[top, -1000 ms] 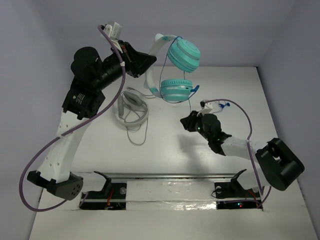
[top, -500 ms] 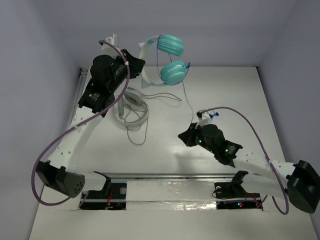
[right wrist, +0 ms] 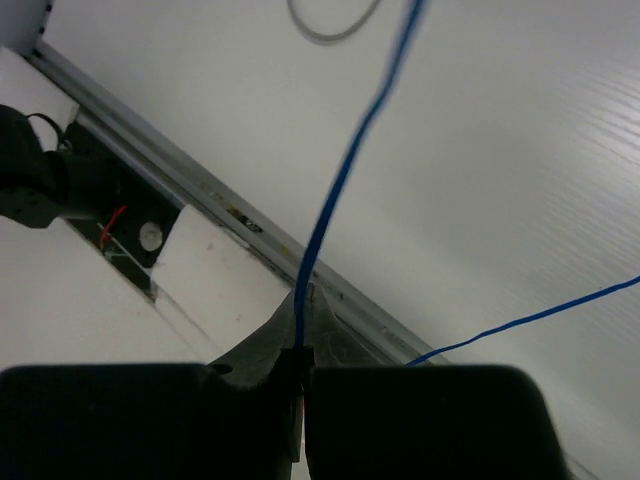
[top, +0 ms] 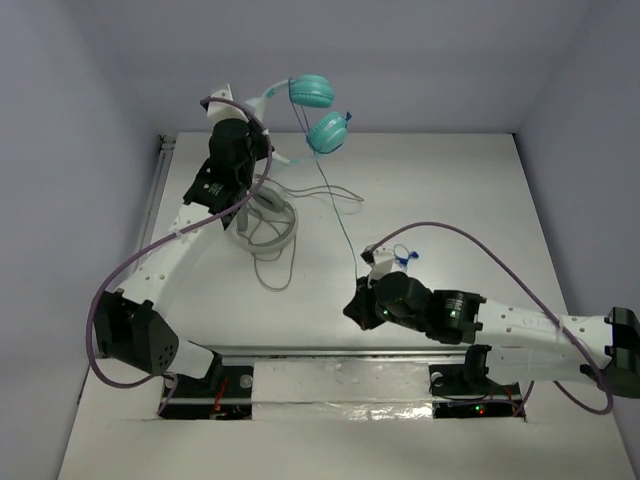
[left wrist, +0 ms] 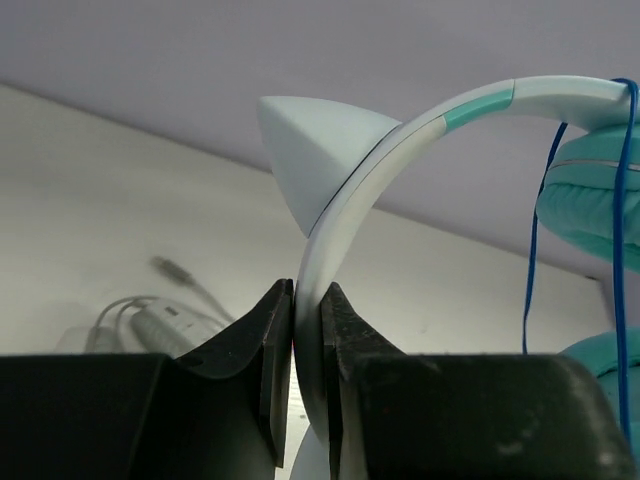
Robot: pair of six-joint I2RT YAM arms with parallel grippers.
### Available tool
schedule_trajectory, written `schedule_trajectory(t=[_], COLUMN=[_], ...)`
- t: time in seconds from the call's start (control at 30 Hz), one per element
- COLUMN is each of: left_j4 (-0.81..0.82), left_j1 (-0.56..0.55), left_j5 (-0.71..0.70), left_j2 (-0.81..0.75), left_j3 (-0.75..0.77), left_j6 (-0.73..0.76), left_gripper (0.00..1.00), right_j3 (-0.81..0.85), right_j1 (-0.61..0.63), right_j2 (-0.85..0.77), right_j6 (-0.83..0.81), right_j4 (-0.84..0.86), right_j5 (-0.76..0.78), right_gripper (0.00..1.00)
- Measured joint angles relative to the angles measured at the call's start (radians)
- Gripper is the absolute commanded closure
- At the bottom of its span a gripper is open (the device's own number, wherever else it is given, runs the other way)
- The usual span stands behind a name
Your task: Wrap the headphones
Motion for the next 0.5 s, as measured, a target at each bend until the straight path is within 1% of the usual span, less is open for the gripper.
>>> schedule_trajectory(t=[0.13,0.23,0.37,0.5], left_j4=[0.023,0.034,0.051,0.047], left_j1=[-0.015,-0.051,-0.119,-0.219], left_j5=[-0.095,-0.16,-0.232,-0.28], left_j2=[0.018,0.027,0.027,0.027], left_j3=[-0.115,-0.19,-0.278,-0.378], left_j6=[0.023,0.041,0.055,0.06], left_gripper=[1.0,1.0,1.0,1.0], right_j3=[0.156,0.264,0.365,0.473], right_j1=[0.068,0.095,0.106,0.106], right_j2=[0.046,0.089,0.109,0.113], right_j6=[-0.01,-0.027,-0.074,-0.121], right_j4=[-0.117,-0.197,-0.304,-0.387], right_j5=[0.05,0.09,0.145,0.222], right_gripper=[1.0,1.0,1.0,1.0])
